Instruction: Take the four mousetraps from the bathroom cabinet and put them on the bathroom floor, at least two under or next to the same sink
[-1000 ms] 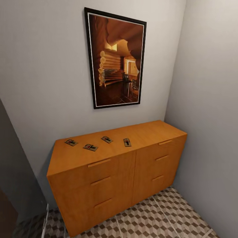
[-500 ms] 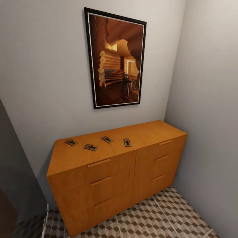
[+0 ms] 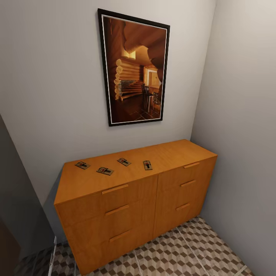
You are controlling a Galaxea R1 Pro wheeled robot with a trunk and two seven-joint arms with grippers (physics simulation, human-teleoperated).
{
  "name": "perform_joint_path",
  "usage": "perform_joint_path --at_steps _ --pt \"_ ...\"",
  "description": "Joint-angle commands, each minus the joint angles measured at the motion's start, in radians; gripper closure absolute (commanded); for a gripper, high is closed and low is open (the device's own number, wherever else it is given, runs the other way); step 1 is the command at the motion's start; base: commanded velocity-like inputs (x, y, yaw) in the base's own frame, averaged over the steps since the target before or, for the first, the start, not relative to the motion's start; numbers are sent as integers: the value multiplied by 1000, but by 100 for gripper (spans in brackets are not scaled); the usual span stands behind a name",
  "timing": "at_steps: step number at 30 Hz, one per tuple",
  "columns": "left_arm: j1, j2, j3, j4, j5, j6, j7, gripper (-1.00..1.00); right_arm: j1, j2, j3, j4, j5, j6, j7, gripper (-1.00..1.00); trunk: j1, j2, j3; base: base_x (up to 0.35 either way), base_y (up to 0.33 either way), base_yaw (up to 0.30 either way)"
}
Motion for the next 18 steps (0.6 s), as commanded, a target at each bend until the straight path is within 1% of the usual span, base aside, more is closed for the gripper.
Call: perform_joint_path --at_steps 1,18 --pt "0 0 2 1 10 -2 -2 -100 0 1 1 0 1 -2 0 -100 0 0 -1 0 0 0" --pt "0 -1 3 6 10 -1 -3 -100 0 2 2 0 3 -2 0 -100 0 0 -1 0 0 7"
